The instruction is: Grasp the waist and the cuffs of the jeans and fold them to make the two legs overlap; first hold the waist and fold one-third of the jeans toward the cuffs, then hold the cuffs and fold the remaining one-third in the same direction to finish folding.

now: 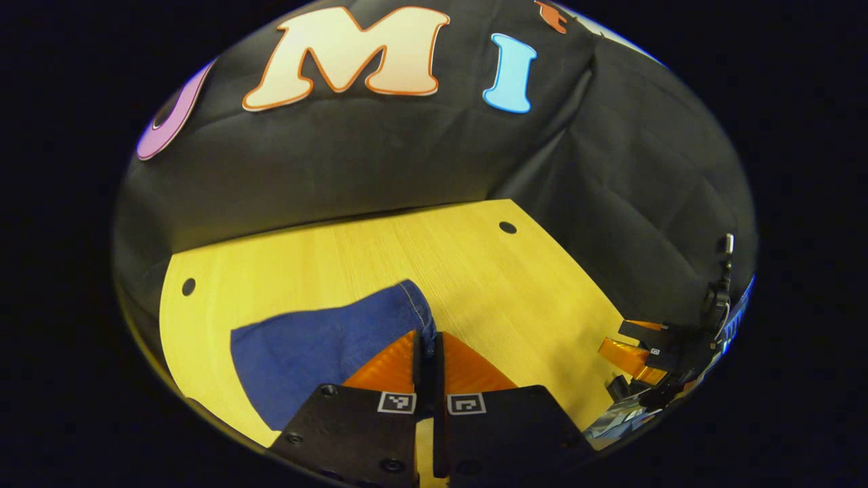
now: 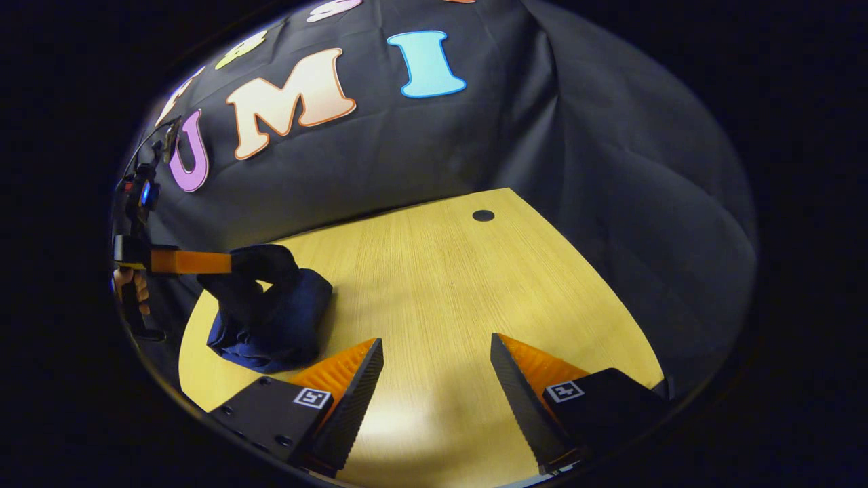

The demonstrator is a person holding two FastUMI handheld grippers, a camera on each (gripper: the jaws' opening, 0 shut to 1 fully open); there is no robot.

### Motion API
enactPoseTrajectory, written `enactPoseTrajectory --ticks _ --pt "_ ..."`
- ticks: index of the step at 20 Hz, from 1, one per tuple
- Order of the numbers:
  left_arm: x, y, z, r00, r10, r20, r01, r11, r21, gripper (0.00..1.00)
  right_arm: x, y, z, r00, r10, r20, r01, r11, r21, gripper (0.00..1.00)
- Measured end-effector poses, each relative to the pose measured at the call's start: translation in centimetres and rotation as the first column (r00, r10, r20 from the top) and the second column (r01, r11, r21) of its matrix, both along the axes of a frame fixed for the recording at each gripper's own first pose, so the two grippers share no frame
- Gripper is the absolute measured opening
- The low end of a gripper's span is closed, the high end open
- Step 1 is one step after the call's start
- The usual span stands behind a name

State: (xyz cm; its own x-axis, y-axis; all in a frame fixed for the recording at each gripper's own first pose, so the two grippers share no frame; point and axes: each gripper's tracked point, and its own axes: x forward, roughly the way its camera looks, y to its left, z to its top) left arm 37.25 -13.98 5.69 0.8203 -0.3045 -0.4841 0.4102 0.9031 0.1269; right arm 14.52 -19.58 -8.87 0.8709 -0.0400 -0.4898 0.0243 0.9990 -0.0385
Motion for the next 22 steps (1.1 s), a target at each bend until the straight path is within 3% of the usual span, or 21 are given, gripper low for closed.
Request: enactPoseTrajectory --ticks 3,4,8,9,12,13,17,20,21,22 --pt "0.4 -0.6 -3.5 0.999 0.037 0.001 -0.037 0.999 0.034 0.03 -0.1 0.2 -0.1 1.000 0.004 -0.003 -0.004 1.000 0.015 0.99" --pt "0.6 -0.7 -4.8 0.999 0.039 0.006 -0.039 0.997 0.064 0.06 -0.1 0.2 -0.1 1.000 0.005 -0.002 -0.005 1.000 0.018 0.99" --pt "1.4 -1.0 -8.8 0.999 0.030 0.019 -0.033 0.982 0.186 0.02 -0.4 0.7 0.0 1.000 0.012 -0.005 -0.012 1.000 0.027 0.98" --pt "1.4 -1.2 -9.5 0.999 0.037 0.009 -0.038 0.982 0.186 0.00 -0.5 0.9 0.0 1.000 0.010 -0.005 -0.010 1.000 0.028 0.98" --pt "1.0 -1.9 -10.0 0.999 0.007 -0.032 -0.004 0.996 0.088 0.09 -1.0 1.6 0.7 1.000 0.000 0.016 -0.001 1.000 0.027 0.94" --pt "0.2 -2.4 -9.5 0.999 -0.021 -0.041 0.022 0.999 0.031 0.16 -1.3 2.0 1.0 1.000 -0.003 0.026 0.002 1.000 0.027 0.98" --pt "-2.2 -0.3 -6.7 1.000 -0.002 0.008 0.002 0.997 -0.073 0.95 -2.8 4.5 1.6 0.998 -0.008 0.063 0.005 0.999 0.038 0.99" --pt "-4.9 5.5 -2.3 0.994 0.055 0.094 -0.045 0.993 -0.108 0.97 -4.2 7.4 1.4 0.997 0.001 0.080 -0.004 0.999 0.043 0.98" --pt "-5.9 7.6 -1.1 0.990 0.073 0.118 -0.060 0.992 -0.109 0.96 -4.7 8.5 1.3 0.996 0.008 0.086 -0.011 0.999 0.045 0.94" --pt "-6.8 9.8 -0.1 0.986 0.091 0.141 -0.077 0.992 -0.101 0.96 -5.1 9.7 1.1 0.996 0.016 0.090 -0.020 0.999 0.047 0.98"
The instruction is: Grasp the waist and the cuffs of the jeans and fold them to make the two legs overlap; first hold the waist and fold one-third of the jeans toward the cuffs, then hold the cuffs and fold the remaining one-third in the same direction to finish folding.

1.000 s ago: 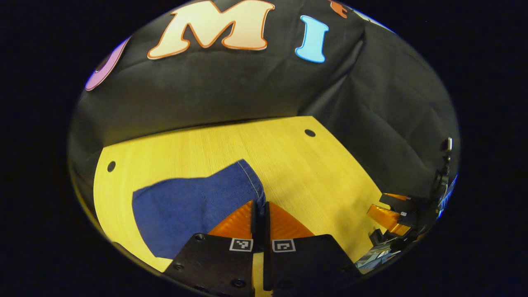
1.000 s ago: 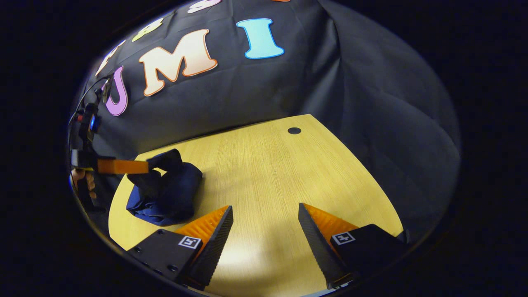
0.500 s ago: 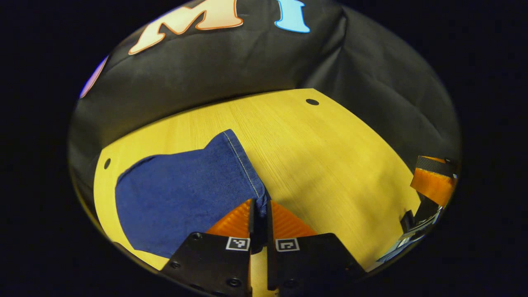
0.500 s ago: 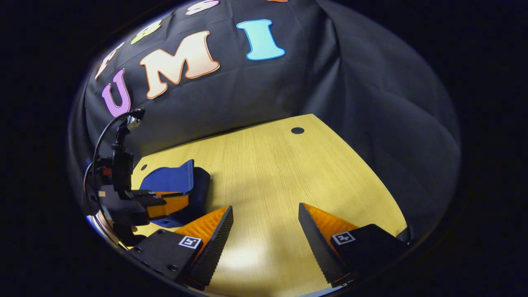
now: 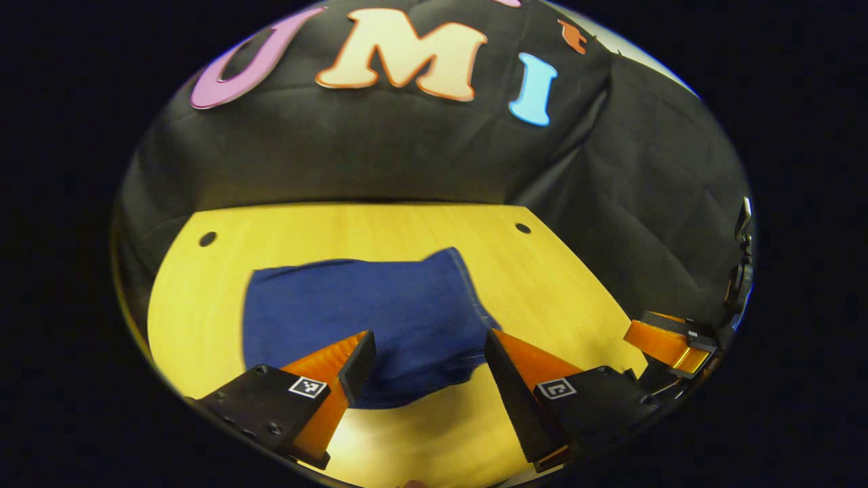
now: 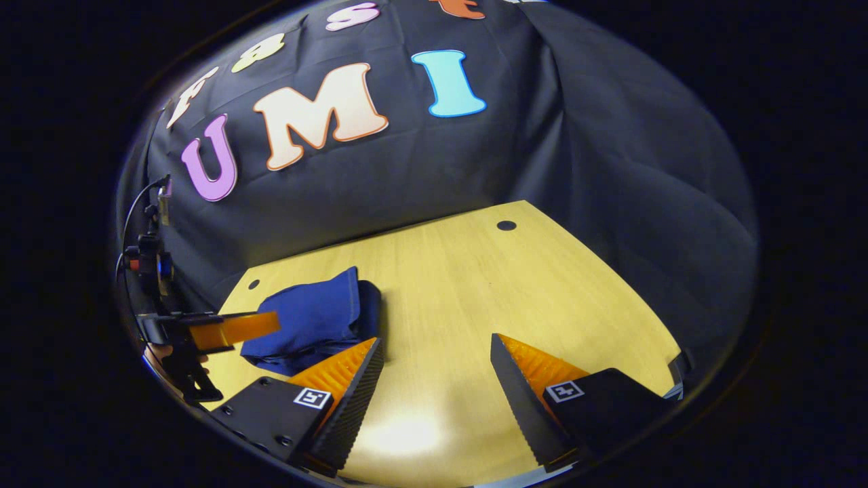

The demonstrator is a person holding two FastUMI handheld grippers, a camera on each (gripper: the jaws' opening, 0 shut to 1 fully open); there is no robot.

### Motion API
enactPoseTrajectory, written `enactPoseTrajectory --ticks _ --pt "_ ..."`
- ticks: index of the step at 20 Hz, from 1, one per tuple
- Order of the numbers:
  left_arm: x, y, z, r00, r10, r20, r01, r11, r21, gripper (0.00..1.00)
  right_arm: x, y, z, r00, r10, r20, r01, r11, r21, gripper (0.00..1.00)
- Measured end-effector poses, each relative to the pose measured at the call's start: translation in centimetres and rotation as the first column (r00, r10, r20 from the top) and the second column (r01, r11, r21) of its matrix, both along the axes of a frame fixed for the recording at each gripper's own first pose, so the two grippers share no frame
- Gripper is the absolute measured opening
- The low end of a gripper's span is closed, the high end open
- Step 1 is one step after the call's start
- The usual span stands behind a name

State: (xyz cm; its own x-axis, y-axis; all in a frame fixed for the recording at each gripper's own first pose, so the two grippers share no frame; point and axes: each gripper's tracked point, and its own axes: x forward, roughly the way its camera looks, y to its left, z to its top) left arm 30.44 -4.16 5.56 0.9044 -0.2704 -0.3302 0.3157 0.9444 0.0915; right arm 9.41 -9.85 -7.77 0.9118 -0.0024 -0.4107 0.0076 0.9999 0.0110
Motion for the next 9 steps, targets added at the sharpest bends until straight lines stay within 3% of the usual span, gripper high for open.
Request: enactPoseTrajectory --ticks 5,9 --pt "-3.4 10.8 0.3 0.991 0.118 0.069 -0.124 0.989 0.085 0.96 -1.9 6.4 -1.2 0.998 0.064 0.020 -0.064 0.998 0.017 0.98" --pt "-6.2 15.7 -2.7 0.986 0.165 -0.003 -0.164 0.984 0.076 0.96 -3.4 10.6 -2.1 0.995 0.094 0.044 -0.095 0.995 0.022 0.98"
